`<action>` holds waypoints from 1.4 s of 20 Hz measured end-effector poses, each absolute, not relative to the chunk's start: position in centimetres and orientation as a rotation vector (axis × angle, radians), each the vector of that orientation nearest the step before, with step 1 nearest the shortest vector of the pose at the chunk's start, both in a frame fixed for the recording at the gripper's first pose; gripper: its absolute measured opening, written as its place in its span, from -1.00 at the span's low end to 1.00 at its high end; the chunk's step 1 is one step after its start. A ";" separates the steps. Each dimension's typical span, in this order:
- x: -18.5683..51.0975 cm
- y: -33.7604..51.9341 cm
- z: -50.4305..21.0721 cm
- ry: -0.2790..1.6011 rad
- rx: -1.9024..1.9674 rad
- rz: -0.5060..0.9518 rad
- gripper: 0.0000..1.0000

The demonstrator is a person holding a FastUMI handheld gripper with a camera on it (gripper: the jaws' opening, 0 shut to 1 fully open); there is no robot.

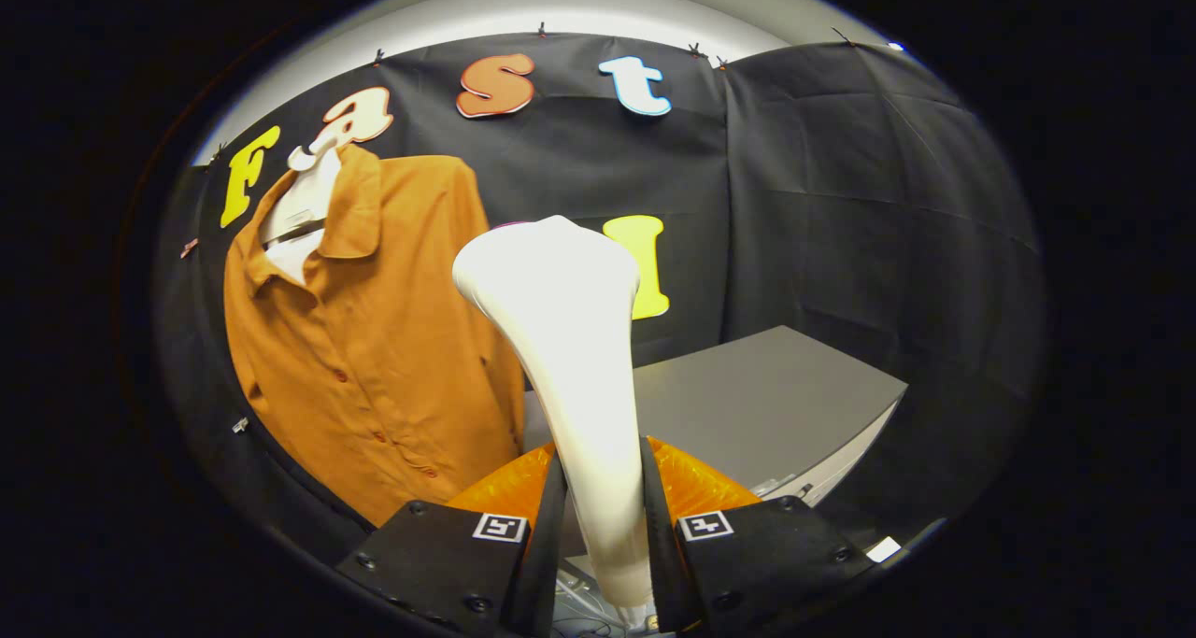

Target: Iron the clothes twice with a garment steamer, once on the left side and once on the right side.

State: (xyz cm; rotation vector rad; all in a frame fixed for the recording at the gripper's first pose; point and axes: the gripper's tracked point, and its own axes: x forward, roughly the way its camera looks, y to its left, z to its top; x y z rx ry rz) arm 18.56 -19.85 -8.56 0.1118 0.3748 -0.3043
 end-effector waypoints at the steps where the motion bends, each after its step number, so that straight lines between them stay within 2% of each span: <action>1: 18.8 -18.2 -8.6 0.379 0.107 -0.282 -0.11; 6: 20.8 -12.4 -7.3 0.343 0.046 -0.216 -0.11; 11: 23.7 -9.8 -7.3 0.327 -0.011 -0.228 -0.11; 19: 27.3 -8.4 -9.8 0.382 -0.059 -0.266 -0.11; 28: 27.7 -8.0 -14.7 0.491 -0.113 -0.310 -0.11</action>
